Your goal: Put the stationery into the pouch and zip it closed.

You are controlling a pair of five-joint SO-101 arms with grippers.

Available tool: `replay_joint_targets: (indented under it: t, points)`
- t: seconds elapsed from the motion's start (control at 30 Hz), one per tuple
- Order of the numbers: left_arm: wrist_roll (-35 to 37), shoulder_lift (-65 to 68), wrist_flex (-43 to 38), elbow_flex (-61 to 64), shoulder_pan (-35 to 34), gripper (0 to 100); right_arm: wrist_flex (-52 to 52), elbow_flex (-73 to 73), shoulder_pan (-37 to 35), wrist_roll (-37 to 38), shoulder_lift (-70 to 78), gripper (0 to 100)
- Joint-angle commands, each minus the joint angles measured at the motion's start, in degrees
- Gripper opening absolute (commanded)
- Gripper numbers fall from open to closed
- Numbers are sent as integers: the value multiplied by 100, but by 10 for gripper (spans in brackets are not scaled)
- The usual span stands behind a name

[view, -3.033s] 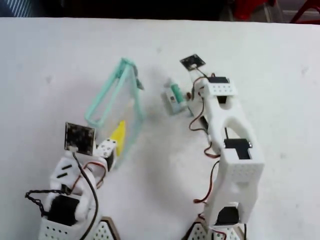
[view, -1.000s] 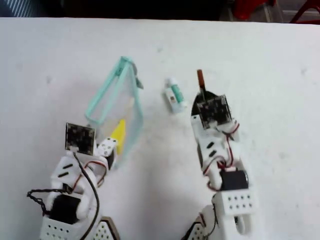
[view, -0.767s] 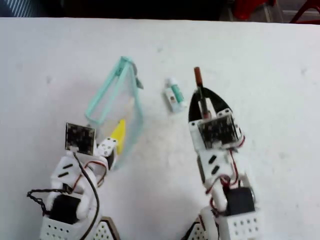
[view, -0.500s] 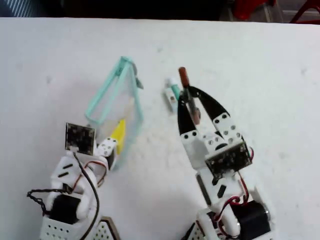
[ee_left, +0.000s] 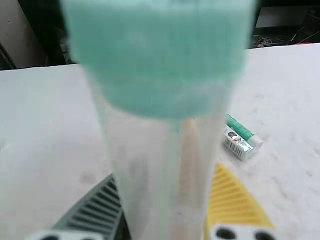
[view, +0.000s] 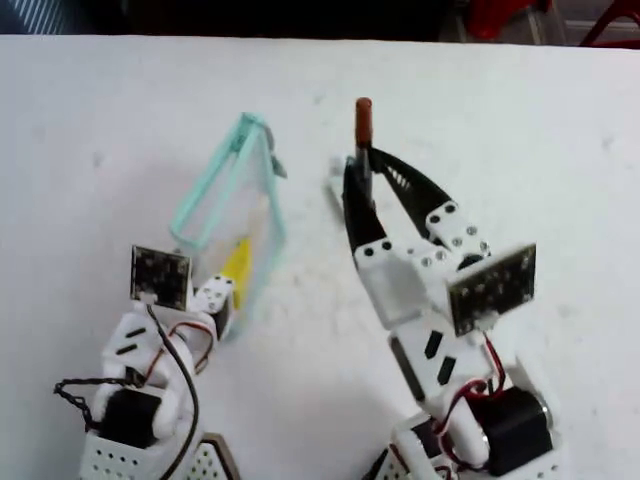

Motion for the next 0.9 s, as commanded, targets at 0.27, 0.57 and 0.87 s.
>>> replay_joint_targets:
  t: [0.27,0.57,0.87]
  points:
    - [88,13,-132,-70,22,188,-699,-273,4,-273,101,16]
    - [88,13,-132,-70,13,188,-681,70,1174,-905,4,16]
    - [88,13,-141,-79,13,188,-734,44,936,-1530,101,16]
